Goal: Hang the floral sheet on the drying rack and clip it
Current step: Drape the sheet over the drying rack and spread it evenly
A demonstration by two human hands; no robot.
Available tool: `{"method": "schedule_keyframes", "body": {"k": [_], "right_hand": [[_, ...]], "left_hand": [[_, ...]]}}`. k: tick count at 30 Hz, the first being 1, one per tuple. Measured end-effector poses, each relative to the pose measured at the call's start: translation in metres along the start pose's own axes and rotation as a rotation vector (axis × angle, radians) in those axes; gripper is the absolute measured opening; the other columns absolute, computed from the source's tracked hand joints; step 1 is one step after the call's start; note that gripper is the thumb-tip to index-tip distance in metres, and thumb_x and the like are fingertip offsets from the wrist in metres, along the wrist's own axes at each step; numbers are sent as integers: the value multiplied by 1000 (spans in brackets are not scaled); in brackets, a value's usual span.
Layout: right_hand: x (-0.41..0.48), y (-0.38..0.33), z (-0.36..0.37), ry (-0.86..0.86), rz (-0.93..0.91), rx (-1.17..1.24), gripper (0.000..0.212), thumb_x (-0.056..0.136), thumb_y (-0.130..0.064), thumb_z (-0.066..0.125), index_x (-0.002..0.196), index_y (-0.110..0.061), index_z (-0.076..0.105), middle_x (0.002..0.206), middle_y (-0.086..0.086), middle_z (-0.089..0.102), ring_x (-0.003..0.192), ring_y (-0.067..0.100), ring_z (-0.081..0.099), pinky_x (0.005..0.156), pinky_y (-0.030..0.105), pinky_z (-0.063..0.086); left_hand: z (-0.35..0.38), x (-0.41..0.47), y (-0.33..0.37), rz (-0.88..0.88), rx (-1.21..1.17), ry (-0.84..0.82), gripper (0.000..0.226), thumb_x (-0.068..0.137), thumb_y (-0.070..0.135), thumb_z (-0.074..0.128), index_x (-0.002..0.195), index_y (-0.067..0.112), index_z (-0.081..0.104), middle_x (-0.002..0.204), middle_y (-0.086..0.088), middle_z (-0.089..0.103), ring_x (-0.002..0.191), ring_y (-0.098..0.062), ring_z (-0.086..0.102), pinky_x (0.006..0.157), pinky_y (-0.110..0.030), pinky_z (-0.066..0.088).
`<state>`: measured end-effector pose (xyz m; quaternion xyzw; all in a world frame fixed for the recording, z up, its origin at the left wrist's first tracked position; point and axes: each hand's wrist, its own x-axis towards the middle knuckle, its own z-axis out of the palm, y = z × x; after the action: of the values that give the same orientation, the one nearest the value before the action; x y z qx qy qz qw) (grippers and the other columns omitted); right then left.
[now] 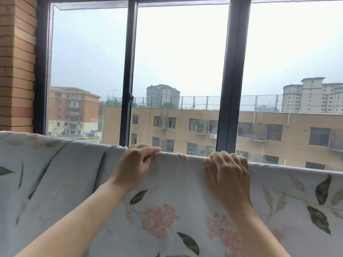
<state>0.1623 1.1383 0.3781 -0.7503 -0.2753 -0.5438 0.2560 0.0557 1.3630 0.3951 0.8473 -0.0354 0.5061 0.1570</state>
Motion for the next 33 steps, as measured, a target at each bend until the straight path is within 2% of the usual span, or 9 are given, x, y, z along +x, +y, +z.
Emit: {"method": "schedule_keyframes", "body": {"k": [4, 8, 12, 16, 19, 21, 27, 29, 33], "right_hand": [[-1, -3, 2, -1, -26, -7, 35, 97, -40, 34, 72, -22, 52, 71, -5, 53, 68, 22, 47, 74, 34, 30], [-2, -5, 4, -5, -27, 15, 34, 97, -40, 35, 74, -22, 53, 72, -5, 55, 68, 21, 47, 75, 35, 32], [0, -2, 6, -21, -31, 4, 32, 96, -39, 38, 74, -22, 52, 71, -5, 53, 68, 20, 45, 76, 36, 35], [2, 8, 1, -64, 11, 6, 33, 95, -41, 38, 74, -22, 56, 71, -5, 57, 68, 17, 41, 76, 34, 30], [8, -4, -4, -142, 65, 44, 32, 92, -39, 40, 79, -22, 64, 77, -4, 64, 72, 19, 50, 82, 31, 27], [11, -24, 0, -192, 22, 63, 30, 92, -37, 42, 85, -22, 66, 82, -5, 67, 78, 20, 57, 84, 29, 28], [14, -98, 28, -241, -26, 115, 23, 95, -30, 46, 93, -22, 67, 89, -5, 67, 84, 18, 60, 88, 31, 33], [13, -113, 37, -196, 20, 107, 25, 95, -31, 44, 87, -23, 66, 83, -5, 66, 79, 18, 57, 85, 31, 31], [3, -121, 49, -71, 37, 53, 23, 93, -30, 43, 80, -21, 60, 78, -4, 61, 76, 20, 51, 83, 33, 31]], "left_hand": [[-13, -6, -16, -2, 70, 7, 26, 89, -1, 58, 106, 13, 72, 100, 5, 69, 97, -15, 61, 90, -32, 47], [-26, -9, -34, -2, 182, 52, 23, 88, 10, 53, 99, 15, 73, 97, 6, 69, 94, -14, 60, 87, -26, 41], [-17, -9, -36, -12, 209, 96, 24, 87, 7, 52, 97, 14, 72, 96, 3, 69, 94, -14, 58, 86, -17, 36], [-5, -7, -24, -14, 193, 122, 21, 89, 2, 56, 97, 11, 73, 96, 0, 69, 94, -15, 57, 87, -12, 30], [-1, -5, -22, -30, 184, 109, 22, 87, -3, 59, 97, 12, 72, 95, -1, 70, 94, -18, 59, 87, -15, 31], [-2, -5, -23, -43, 172, 100, 23, 86, -2, 59, 97, 13, 72, 94, 0, 70, 93, -19, 60, 87, -18, 32], [-13, -7, -27, 0, 132, 49, 24, 89, 6, 57, 105, 15, 72, 100, 3, 70, 98, -17, 60, 91, -26, 37], [-22, -8, -32, 25, 105, 3, 29, 90, 11, 52, 113, 15, 70, 106, 2, 70, 103, -18, 61, 95, -28, 39], [-44, -8, -42, 71, -2, -106, 32, 94, 7, 54, 124, 12, 63, 119, -1, 66, 113, -15, 58, 101, -30, 43]]}}
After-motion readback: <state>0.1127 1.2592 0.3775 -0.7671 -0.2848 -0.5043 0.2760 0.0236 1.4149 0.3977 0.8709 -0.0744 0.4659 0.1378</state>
